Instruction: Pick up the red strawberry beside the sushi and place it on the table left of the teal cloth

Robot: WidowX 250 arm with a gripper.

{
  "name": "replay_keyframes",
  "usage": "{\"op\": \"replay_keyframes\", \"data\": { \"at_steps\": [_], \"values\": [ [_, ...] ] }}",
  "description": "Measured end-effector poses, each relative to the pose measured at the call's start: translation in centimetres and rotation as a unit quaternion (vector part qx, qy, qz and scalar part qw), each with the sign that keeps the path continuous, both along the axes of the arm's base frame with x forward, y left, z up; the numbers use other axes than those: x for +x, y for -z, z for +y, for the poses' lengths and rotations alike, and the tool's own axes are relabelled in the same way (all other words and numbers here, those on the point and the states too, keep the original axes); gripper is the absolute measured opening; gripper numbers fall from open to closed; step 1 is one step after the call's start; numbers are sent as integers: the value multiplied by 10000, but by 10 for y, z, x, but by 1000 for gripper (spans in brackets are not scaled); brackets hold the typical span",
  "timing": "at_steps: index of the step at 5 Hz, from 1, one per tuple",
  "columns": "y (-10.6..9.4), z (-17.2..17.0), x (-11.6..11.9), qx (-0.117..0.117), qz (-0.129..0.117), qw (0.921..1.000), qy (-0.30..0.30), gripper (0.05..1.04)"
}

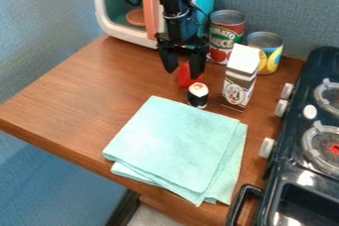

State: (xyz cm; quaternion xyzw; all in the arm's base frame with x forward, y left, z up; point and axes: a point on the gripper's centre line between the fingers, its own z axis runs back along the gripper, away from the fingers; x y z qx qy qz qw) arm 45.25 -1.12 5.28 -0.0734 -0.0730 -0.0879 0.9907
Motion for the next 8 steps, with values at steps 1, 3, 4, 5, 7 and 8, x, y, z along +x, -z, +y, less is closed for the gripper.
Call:
{"op": "replay_keyframes", "data": {
  "at_steps": [1, 3, 4, 5, 7, 8],
  "values": [
    [13, 4, 2, 177, 161, 9997, -85, 1001],
    [27, 4, 8, 364, 273, 9987, -239, 1001],
    [24, 2, 11, 374, 223, 9988, -244, 961],
    [27, -1, 10, 377, 213, 9985, -331, 822],
    [14, 0, -12, 319, 156, 9983, -456, 821],
    [-12, 19, -29, 489, -79, 9946, -913, 821]
  ]
}}
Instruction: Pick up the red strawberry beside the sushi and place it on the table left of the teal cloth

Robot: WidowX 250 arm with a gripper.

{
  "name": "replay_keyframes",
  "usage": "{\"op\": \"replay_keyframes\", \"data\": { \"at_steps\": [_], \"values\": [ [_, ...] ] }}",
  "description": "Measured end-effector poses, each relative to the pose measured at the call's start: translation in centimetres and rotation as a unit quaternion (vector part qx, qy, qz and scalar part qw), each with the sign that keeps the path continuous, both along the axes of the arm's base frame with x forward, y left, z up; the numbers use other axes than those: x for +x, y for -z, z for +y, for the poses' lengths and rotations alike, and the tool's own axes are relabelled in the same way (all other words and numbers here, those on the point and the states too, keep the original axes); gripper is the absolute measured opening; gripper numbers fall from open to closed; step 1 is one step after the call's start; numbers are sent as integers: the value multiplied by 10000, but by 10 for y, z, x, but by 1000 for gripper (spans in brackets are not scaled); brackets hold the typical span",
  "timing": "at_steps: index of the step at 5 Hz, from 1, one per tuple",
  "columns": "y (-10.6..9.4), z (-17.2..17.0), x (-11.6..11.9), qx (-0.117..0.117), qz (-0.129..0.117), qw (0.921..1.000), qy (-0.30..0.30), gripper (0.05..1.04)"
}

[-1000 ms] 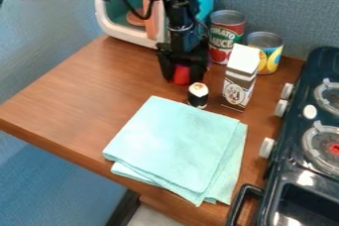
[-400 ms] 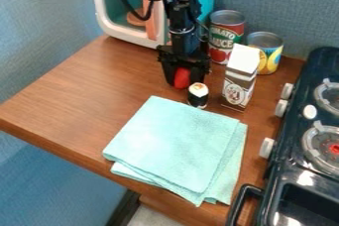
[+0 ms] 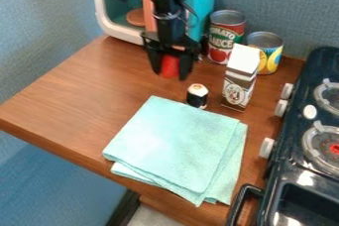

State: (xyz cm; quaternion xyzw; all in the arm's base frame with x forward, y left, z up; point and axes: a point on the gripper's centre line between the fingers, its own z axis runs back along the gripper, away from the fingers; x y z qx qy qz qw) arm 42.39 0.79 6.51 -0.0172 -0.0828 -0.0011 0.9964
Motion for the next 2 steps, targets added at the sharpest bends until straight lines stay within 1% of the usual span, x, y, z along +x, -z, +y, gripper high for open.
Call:
{"op": "replay_keyframes", "data": {
  "at_steps": [1, 2],
  "values": [
    [-10, 39, -22, 331, 23, 9970, -696, 821],
    [-12, 55, -44, 517, 239, 9925, -1078, 821]
  ]
}}
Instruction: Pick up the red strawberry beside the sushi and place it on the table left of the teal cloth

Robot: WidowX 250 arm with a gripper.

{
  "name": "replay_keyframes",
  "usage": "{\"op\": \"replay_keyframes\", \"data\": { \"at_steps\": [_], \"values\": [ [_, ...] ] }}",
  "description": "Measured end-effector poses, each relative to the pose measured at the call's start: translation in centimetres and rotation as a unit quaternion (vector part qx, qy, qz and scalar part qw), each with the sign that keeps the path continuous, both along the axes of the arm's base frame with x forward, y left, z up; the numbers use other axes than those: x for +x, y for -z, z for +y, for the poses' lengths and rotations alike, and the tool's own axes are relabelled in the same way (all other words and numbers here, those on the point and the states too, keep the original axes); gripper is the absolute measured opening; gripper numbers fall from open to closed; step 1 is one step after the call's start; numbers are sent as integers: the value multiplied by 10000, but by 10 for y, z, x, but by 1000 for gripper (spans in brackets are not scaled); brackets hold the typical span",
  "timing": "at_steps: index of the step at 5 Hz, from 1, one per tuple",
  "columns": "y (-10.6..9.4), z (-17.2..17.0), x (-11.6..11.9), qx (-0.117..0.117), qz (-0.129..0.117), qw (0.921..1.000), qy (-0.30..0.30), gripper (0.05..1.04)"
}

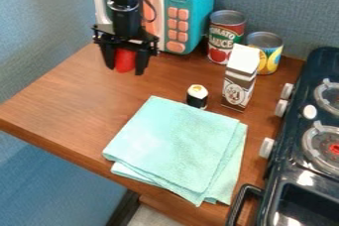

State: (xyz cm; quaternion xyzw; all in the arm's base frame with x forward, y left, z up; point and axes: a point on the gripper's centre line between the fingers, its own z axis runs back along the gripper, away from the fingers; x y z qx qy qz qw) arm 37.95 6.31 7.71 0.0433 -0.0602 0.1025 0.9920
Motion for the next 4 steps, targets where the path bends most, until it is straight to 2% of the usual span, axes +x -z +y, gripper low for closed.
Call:
{"op": "replay_keyframes", "data": {
  "at_steps": [1, 2, 3, 4],
  "values": [
    [21, 7, -32, 28, 509, 9986, -120, 821],
    [46, 14, -64, -58, 996, 9950, -19, 821],
    [56, 25, -79, -92, 1222, 9924, -48, 821],
    [57, 30, -80, -101, 1248, 9921, -97, 821]
  ]
}}
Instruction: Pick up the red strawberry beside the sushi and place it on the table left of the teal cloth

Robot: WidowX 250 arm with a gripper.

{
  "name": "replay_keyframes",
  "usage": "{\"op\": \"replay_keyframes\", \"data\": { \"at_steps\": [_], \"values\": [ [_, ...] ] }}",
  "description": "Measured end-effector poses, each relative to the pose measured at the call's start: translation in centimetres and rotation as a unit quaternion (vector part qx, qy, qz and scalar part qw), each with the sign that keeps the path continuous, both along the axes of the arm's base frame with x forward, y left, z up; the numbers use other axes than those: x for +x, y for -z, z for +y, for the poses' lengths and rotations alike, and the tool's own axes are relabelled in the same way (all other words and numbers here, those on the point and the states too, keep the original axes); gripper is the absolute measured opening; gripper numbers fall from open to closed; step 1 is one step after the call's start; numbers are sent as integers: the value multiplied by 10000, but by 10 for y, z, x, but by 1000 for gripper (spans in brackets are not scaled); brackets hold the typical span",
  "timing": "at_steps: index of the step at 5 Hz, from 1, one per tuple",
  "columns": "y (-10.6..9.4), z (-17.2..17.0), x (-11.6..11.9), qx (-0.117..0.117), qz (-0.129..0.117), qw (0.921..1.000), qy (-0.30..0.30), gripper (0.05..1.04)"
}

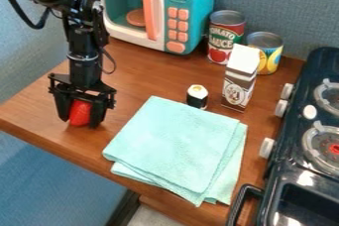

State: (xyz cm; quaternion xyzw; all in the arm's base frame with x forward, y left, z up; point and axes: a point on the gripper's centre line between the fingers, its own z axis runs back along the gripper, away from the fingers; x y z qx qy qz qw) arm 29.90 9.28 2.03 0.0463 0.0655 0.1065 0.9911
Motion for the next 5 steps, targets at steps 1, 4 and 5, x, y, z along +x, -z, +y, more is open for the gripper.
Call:
{"op": "replay_keyframes", "data": {
  "at_steps": [1, 4, 5],
  "values": [
    [1, 2, 1, -5, 55, 10000, -2, 821],
    [3, 2, -2, -323, 177, 9993, -73, 1005],
    [-10, 3, 2, -280, -43, 9996, -88, 1001]
  ]
}}
